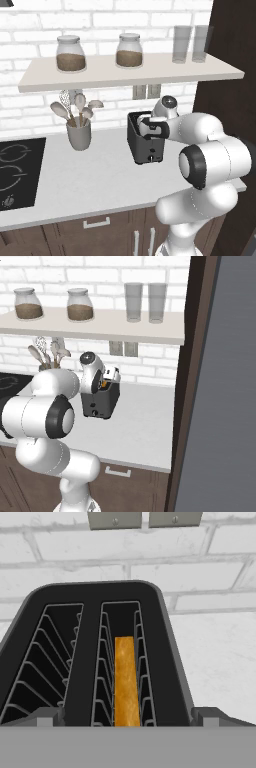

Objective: Start the toaster. Once the lever pops up, take the bread to the plate on the dining counter.

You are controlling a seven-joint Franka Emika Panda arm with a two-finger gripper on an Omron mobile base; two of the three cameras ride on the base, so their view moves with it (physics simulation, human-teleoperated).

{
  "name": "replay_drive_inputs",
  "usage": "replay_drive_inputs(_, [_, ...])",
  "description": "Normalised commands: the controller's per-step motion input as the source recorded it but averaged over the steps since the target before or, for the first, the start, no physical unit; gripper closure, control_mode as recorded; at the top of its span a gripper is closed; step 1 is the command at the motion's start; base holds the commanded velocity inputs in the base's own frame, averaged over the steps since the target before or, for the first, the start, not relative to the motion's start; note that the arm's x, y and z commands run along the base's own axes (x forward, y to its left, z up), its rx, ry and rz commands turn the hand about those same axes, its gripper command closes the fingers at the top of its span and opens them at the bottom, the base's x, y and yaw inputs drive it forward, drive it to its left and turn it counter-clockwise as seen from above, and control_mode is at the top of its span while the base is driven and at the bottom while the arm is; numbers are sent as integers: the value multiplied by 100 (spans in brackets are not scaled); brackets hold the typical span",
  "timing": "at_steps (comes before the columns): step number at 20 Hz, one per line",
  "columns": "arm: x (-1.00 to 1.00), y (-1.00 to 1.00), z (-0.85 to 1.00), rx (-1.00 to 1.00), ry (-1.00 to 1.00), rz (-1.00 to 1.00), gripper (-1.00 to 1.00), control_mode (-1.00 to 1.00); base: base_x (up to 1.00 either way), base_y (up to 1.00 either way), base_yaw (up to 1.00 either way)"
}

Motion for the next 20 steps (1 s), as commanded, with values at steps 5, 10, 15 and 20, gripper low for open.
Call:
replay_drive_inputs(5, [0,0,0,0,0,0,-100,-100,0,0,0])
replay_drive_inputs(10, [0,0,0,0,0,0,-100,-100,0,0,0])
replay_drive_inputs(15, [0,0,0,0,0,0,-100,-100,0,0,0])
replay_drive_inputs(20, [0,0,0,0,0,0,-100,-100,0,0,0])
